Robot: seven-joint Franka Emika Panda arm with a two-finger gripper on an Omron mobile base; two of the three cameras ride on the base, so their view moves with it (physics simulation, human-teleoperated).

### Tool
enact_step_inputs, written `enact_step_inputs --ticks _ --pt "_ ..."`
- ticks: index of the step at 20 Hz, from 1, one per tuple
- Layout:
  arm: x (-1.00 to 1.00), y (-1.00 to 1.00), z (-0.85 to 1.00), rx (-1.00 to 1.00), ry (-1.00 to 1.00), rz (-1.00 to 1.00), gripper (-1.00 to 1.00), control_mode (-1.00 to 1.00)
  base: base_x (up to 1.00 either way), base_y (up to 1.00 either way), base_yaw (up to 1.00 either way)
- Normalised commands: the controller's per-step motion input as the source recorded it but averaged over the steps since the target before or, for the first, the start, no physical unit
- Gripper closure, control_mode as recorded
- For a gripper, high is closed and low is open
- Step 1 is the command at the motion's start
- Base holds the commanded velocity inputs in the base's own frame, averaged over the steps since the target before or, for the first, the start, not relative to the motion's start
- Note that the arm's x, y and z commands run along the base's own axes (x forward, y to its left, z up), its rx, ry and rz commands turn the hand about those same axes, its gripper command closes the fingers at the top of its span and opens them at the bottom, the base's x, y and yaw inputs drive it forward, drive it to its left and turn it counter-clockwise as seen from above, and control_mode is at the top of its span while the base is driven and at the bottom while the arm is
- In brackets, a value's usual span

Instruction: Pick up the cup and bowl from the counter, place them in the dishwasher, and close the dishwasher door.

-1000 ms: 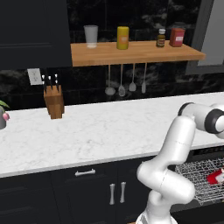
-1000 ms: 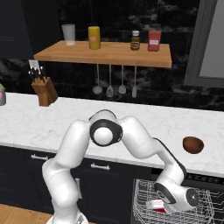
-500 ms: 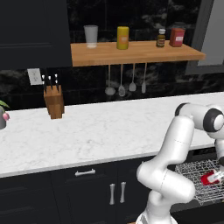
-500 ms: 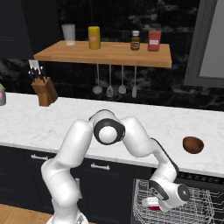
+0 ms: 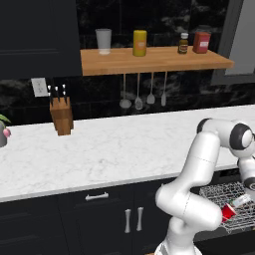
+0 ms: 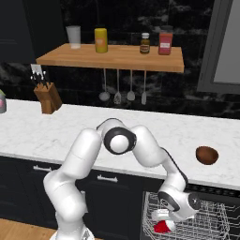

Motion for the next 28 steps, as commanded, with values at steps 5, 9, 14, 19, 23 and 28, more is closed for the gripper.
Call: enact_step_inputs --ticks 5,9,14,19,23,28 --pt "0.15 -0.08 -0.02 0.0 0.01 0.0 -1.0 -1.0 0.0 0.0 0.0" --pt "0.0 -0.35 0.24 0.0 0.07 0.0 -1.0 -1.0 0.0 0.0 0.0" --pt "-0.3 -0.41 0.9 -0.04 0.06 -0.03 -1.0 -1.0 0.0 0.0 0.0" --pt "-0.23 -0.13 1.0 -0.12 0.06 -0.02 -1.0 -1.0 0.0 0.0 0.0" --pt "0.0 0.0 1.0 -0.16 0.17 -0.01 -1.0 -1.0 0.0 0.0 0.0" --pt "0.0 0.0 1.0 -0.18 0.15 0.01 -1.0 -1.0 0.0 0.0 0.0"
